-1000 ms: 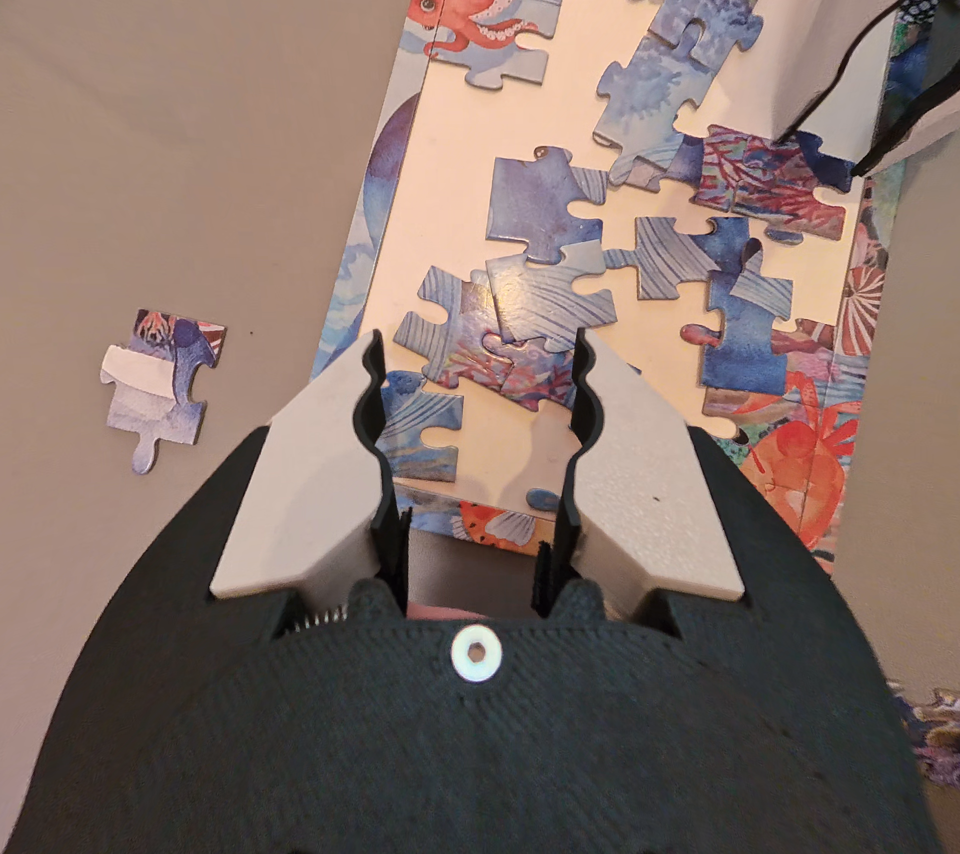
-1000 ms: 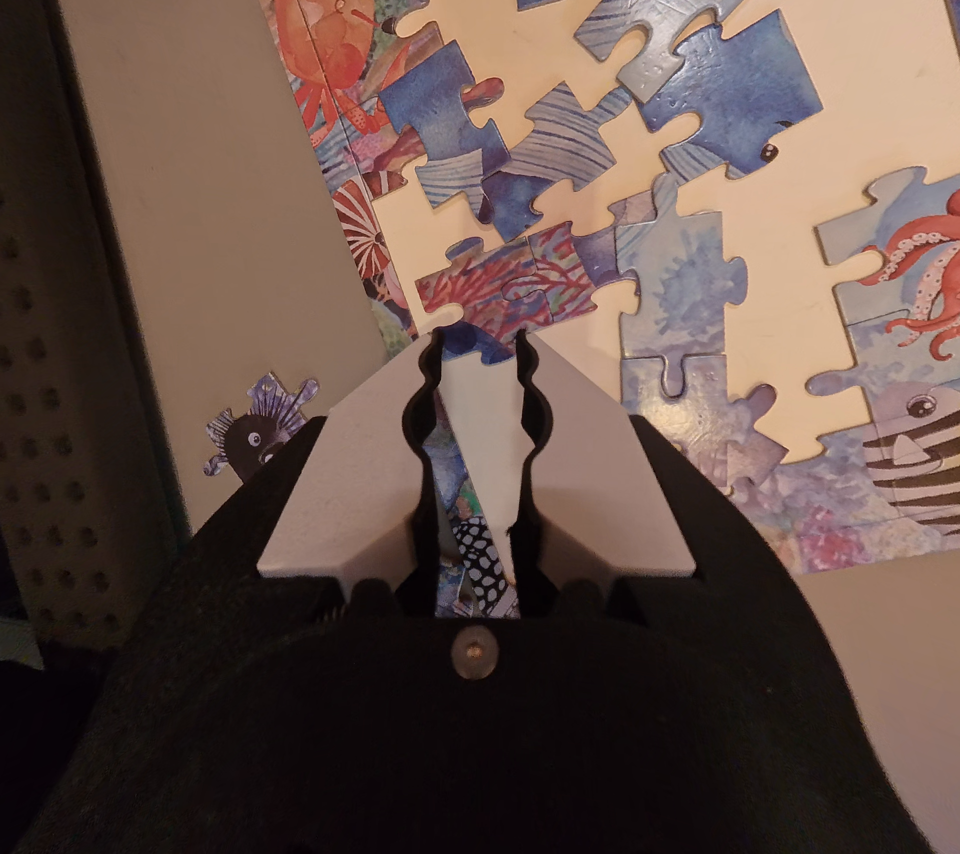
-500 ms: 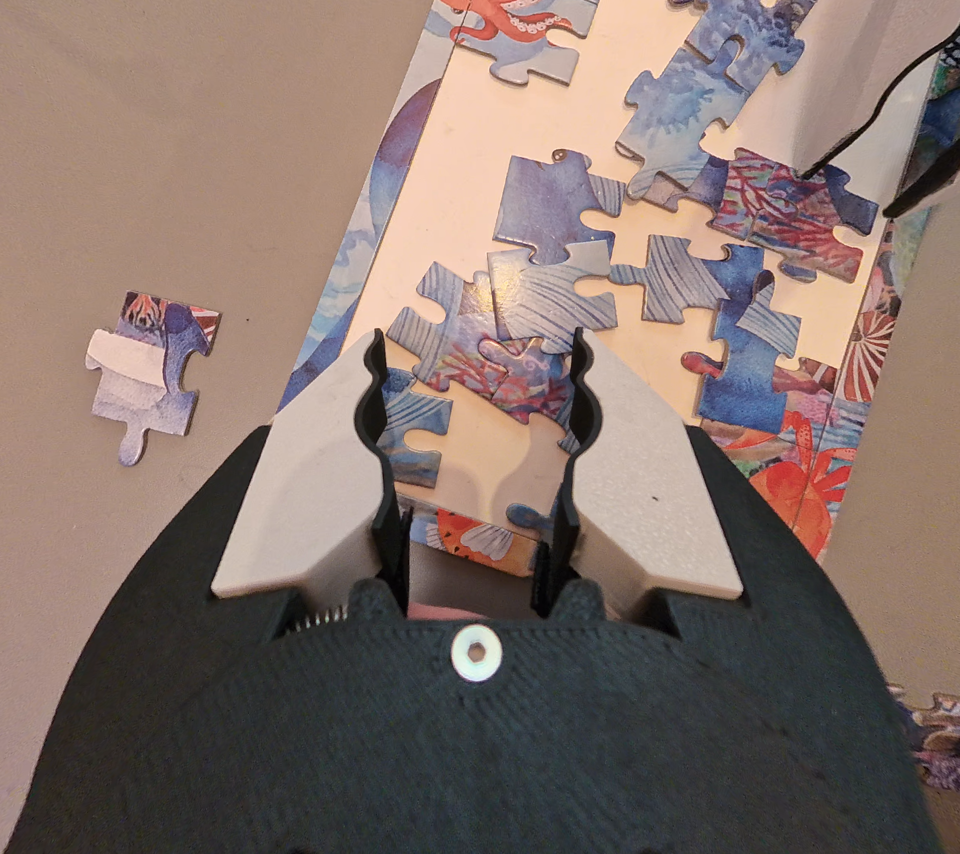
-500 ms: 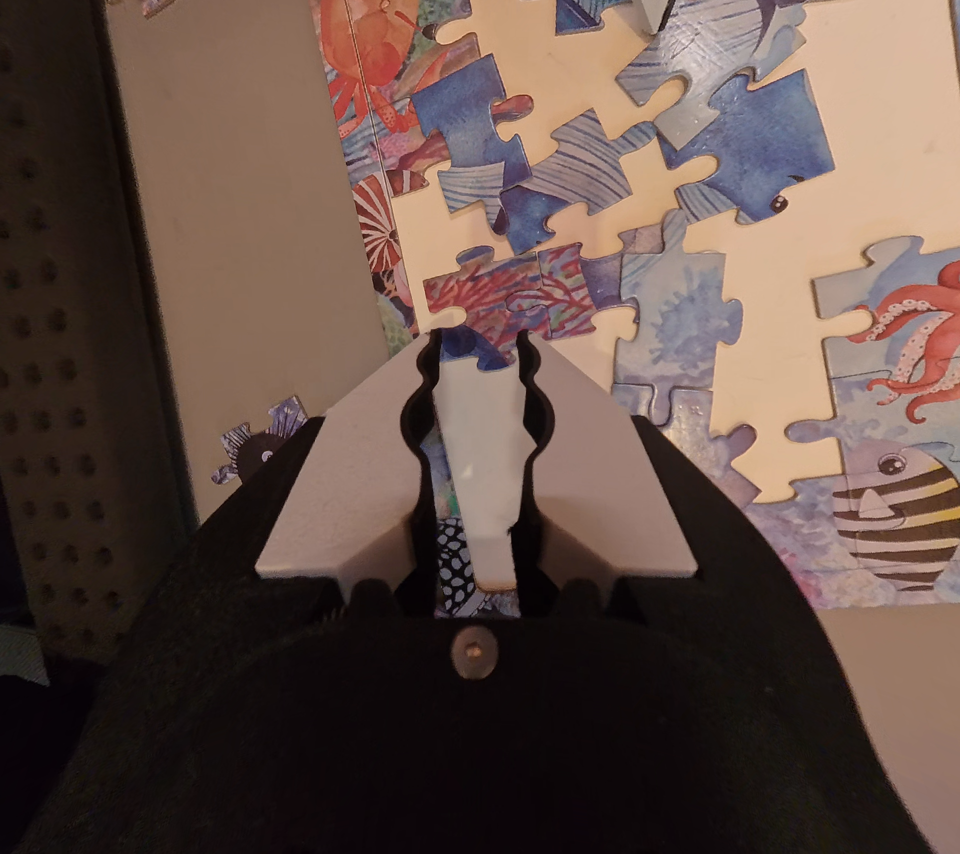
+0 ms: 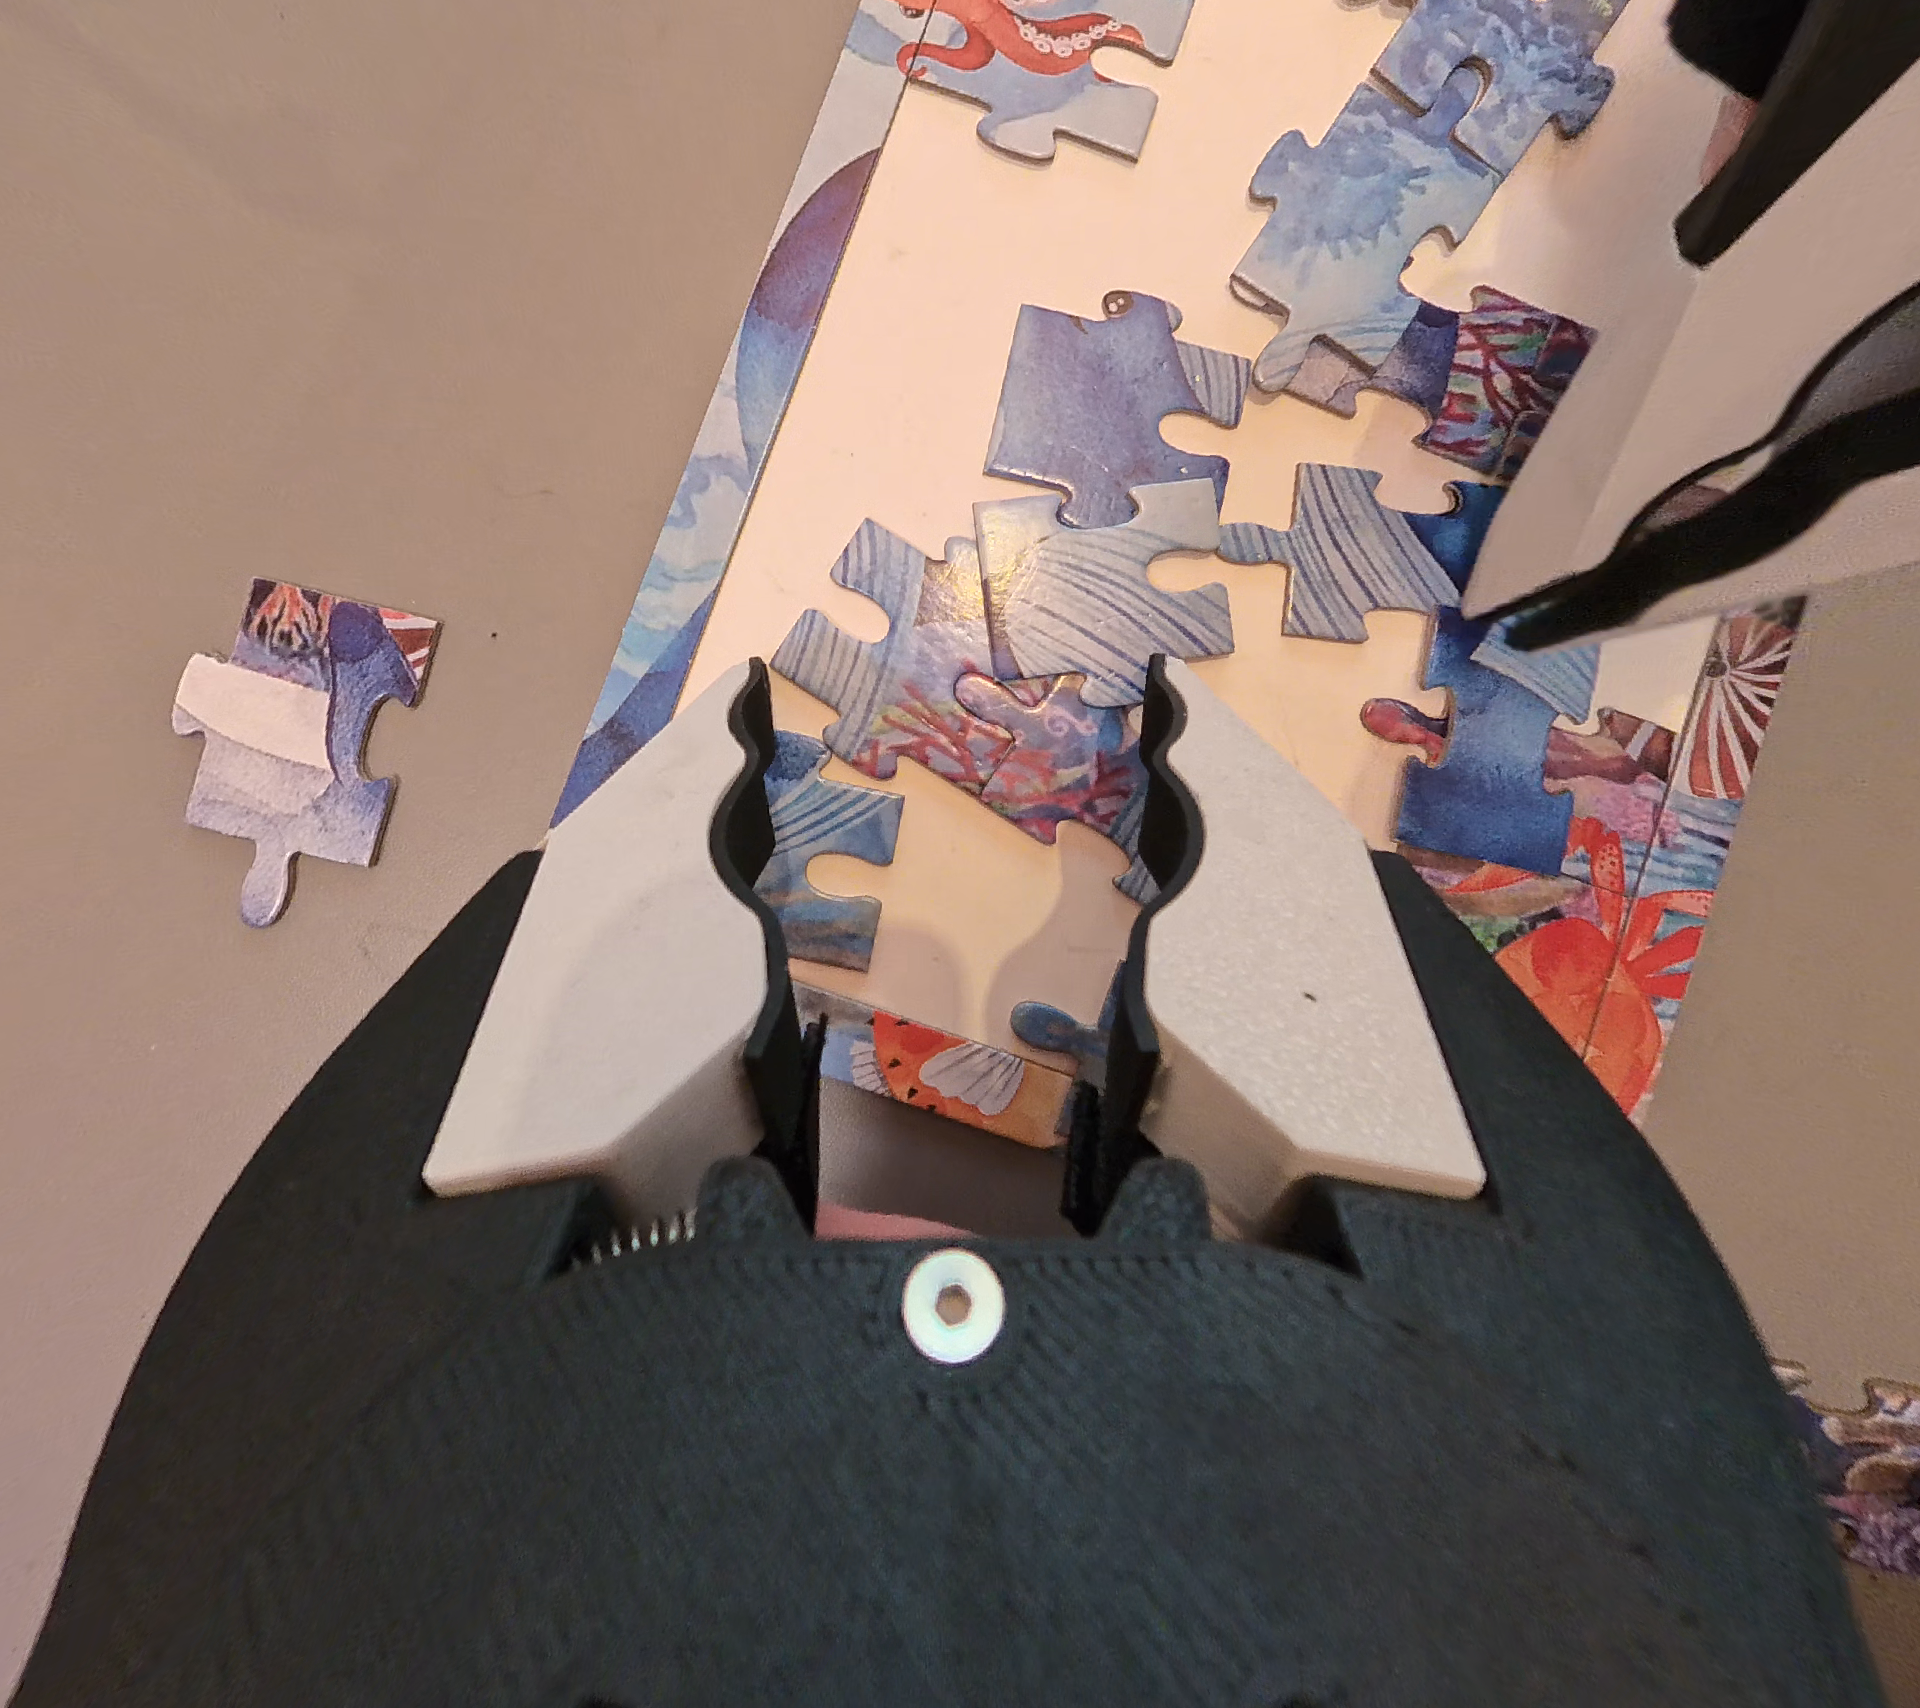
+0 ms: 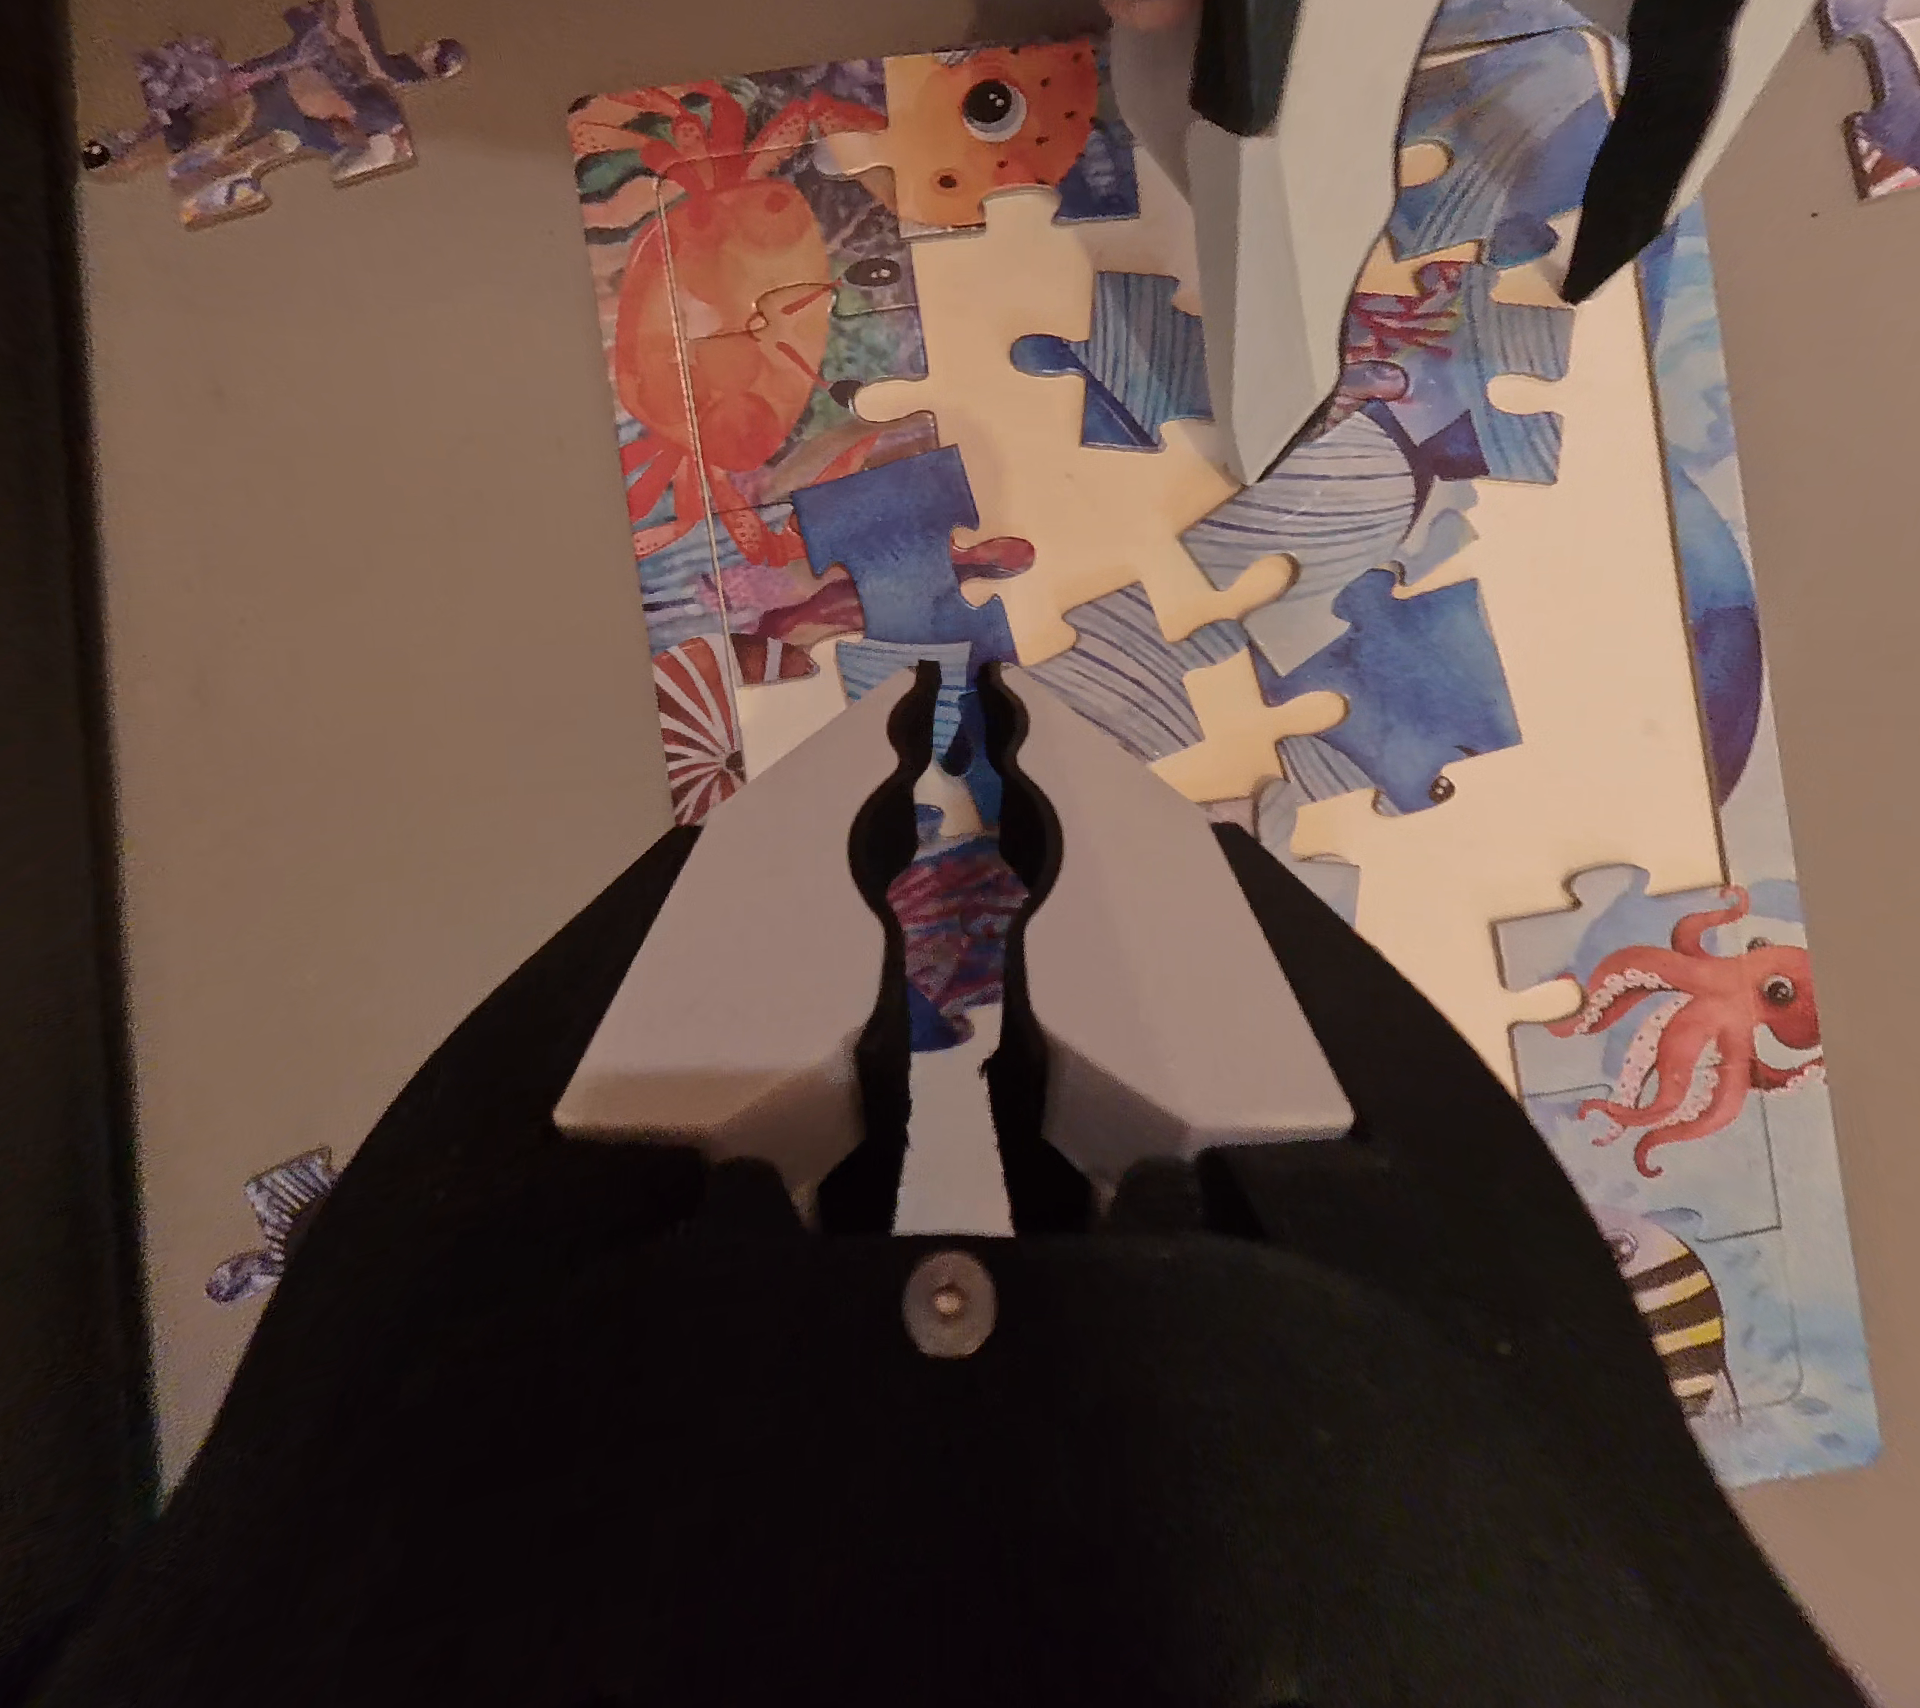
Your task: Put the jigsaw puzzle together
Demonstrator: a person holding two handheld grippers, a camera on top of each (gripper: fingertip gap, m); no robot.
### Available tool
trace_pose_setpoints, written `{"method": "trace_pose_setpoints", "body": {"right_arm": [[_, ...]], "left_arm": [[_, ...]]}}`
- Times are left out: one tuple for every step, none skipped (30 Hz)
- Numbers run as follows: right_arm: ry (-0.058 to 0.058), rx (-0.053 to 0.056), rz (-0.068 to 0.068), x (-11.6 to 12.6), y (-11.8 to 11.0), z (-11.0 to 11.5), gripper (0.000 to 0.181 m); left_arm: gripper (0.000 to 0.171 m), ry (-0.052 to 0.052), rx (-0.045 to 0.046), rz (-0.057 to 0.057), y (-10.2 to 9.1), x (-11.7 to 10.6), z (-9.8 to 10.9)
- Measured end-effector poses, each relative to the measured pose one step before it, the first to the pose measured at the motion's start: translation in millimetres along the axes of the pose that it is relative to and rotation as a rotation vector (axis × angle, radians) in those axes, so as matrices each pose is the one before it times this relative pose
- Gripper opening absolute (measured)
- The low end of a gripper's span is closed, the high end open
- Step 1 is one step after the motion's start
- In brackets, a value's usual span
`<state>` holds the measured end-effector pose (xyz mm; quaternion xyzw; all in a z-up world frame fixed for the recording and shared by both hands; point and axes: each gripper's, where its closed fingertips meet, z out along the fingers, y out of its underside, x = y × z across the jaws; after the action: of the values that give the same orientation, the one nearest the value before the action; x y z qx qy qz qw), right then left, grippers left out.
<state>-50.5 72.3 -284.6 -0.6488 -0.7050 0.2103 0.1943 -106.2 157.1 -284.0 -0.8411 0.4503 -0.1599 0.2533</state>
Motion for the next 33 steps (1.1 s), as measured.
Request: {"method": "trace_pose_setpoints", "body": {"right_arm": [[0.0061,0.0019,0.0088,2.49,1.48,-0.65,0.004],[0.0129,-0.0009,0.0143,3.59,1.45,-0.81,0.004],[0.0335,-0.0096,0.0132,6.7,2.12,-0.98,0.003],[0.0477,-0.0219,0.0049,8.44,3.72,-0.42,0.003],[0.0082,0.0061,0.0007,1.39,-0.84,-1.09,0.006],[-0.0201,0.0215,-0.0066,-4.17,-3.64,-1.49,0.011],[-0.0143,0.0274,-0.0134,-4.23,-4.82,-1.42,0.018],[-0.0238,0.0172,-0.0155,-5.87,-3.57,-0.57,0.024],[-0.0399,0.0059,-0.0157,-8.54,-1.71,0.77,0.034],[-0.0227,-0.0048,-0.0057,-5.15,0.4,2.5,0.04],[-0.0006,-0.0219,-0.0006,-0.76,3.33,3.63,0.041],[0.0006,-0.0178,-0.0007,0.43,3.24,3.17,0.04],[0.0031,0.0211,0.0164,2.07,-2.5,-0.76,0.032],[0.0134,-0.0108,0.0083,3.67,2.48,0.25,0.033],[0.0018,0.006,0.0033,1.24,0.04,-0.41,0.032],[-0.0035,0.0023,0.0066,0.21,0.21,-0.08,0.032],[0.0028,0.0018,0.004,0.88,0.14,-0.27,0.032],[0.0094,-0.001,0.0012,1.79,0.48,-0.55,0.032],[0.0085,-0.004,0.0017,1.93,0.89,-1.12,0.032],[0.0112,0.0019,-0.0006,2.34,0.36,-1.87,0.031],[0.0119,0.0062,0.0023,2.64,-0.04,-2.54,0.031],[0.0121,0.0052,0.0079,3.31,0.2,-3.01,0.032],[0.0182,0.0065,0.0079,4.41,0.28,-3.22,0.032],[0.0213,0.0058,0.0059,4.85,0.43,-3.45,0.032],[0.0202,0.0037,0.0041,4.7,0.91,-3.23,0.031],[0.0241,0.0012,0.0048,5.55,1.45,-3.26,0.032],[0.0277,-0.002,0.0074,6.28,2.3,-2.83,0.032],[0.0282,-0.0059,0.0092,6.82,3.08,-2.26,0.032],[0.0279,-0.0067,0.0121,7.05,3.58,-1.56,0.032],[0.024,-0.0084,0.0159,6.78,4.09,-0.81,0.032],[0.0183,-0.0085,0.0196,6.09,4.11,-0.3,0.032],[0.0112,-0.003,0.0197,4.78,2.91,0.0,0.032],[0.0109,0.0052,0.0181,4.29,1.36,0.12,0.032]], "left_arm": [[0.069,-0.0003,-0.00029,0.0001,-0.15,0.07,0.0],[0.069,-0.0001,-0.00024,0.0001,-0.03,0.03,0.03],[0.069,0.0,-0.00009,0.0,-0.04,0.0,-0.09],[0.069,-0.0001,-0.00007,-0.0001,0.01,-0.01,0.0],[0.069,-0.0001,0.00006,-0.0001,-0.08,0.05,0.05],[0.069,0.0003,0.0,-0.0002,0.01,0.01,-0.13],[0.069,0.0003,-0.00026,0.0,0.08,0.12,-0.05],[0.069,0.0001,0.00041,-0.0003,-0.05,-0.01,-0.1],[0.069,0.0002,0.00039,-0.0003,-0.1,-0.03,0.06],[0.069,0.0002,-0.00019,-0.0003,-0.03,0.04,-0.1],[0.069,-0.0003,-0.00039,0.0002,-0.01,-0.01,0.02],[0.069,-0.0008,-0.00037,0.0005,0.05,-0.14,-0.03],[0.069,0.0003,0.00035,-0.0004,-0.05,0.07,0.02],[0.07,0.0,-0.00004,-0.0002,0.01,0.01,0.0],[0.07,-0.0005,-0.00063,0.0006,0.07,0.03,-0.02],[0.07,-0.0003,-0.00023,0.0005,0.01,0.06,0.01],[0.069,0.0003,0.00023,-0.0001,-0.02,-0.01,-0.12],[0.069,0.0004,0.00031,-0.0005,-0.02,-0.05,0.0],[0.07,0.0002,-0.00019,0.0,0.14,0.05,-0.09],[0.07,0.0004,-0.00046,0.0004,0.01,0.03,-0.11],[0.07,0.0003,0.00011,-0.0003,0.05,0.01,-0.04],[0.07,0.0001,0.00011,-0.0003,0.05,-0.03,-0.04],[0.07,0.0,-0.00002,0.0,0.0,0.0,0.0],[0.07,-0.0001,0.00001,-0.0001,0.0,0.0,0.0],[0.07,-0.0002,-0.00034,0.0001,0.0,-0.12,0.0],[0.07,-0.0002,-0.00026,0.0,0.04,-0.04,-0.02],[0.07,0.0,0.00022,0.0,0.08,0.03,-0.06],[0.069,0.0002,0.00031,-0.0006,-0.02,-0.07,0.0],[0.069,0.0,0.00002,-0.0005,-0.04,-0.09,-0.1],[0.069,-0.0003,-0.00022,0.0002,-0.04,0.0,0.03],[0.069,-0.0003,-0.0002,0.0003,0.08,0.03,-0.04],[0.069,0.0001,-0.00004,-0.0002,-0.04,-0.06,0.03],[0.069,0.0002,0.00024,-0.0002,0.03,-0.01,-0.03]]}}
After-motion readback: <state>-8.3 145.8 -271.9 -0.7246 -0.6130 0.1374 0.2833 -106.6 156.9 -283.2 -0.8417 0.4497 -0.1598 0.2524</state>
